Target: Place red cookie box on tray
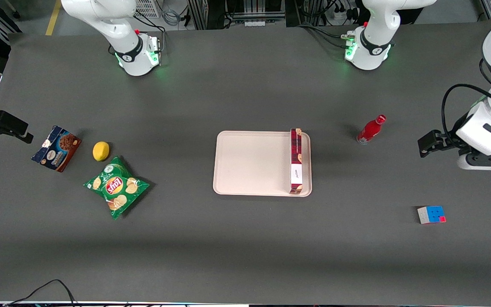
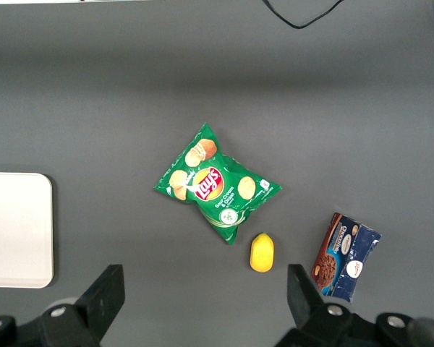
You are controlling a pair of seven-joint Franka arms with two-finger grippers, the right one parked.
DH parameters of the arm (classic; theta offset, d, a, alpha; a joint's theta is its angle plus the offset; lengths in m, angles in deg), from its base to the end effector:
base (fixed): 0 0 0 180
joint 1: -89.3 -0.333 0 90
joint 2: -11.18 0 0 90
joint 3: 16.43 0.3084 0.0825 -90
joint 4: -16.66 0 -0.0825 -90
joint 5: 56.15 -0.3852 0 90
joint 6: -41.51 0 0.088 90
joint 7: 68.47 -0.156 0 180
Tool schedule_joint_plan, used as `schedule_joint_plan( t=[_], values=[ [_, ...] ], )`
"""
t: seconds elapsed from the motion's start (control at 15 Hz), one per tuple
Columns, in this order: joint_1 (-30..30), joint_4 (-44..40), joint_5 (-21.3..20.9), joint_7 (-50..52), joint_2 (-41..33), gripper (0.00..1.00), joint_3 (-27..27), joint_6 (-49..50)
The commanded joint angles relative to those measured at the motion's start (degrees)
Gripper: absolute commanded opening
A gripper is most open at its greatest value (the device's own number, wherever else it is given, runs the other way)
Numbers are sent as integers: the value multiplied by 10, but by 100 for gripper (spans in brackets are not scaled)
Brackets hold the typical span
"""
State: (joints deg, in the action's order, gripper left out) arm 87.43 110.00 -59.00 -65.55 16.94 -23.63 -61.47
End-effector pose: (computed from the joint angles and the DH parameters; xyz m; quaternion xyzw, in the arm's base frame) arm 0.6029 -0.0471 0.5030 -0.9989 0.0252 -0.0355 0.0156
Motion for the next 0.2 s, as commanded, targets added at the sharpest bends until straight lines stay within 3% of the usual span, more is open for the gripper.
schedule_joint_plan(
  t=[0.0,0.13],
  values=[
    [8,-18,-3,-9,-1,100,1,12],
    [8,-18,-3,-5,-1,100,1,12]
  ],
)
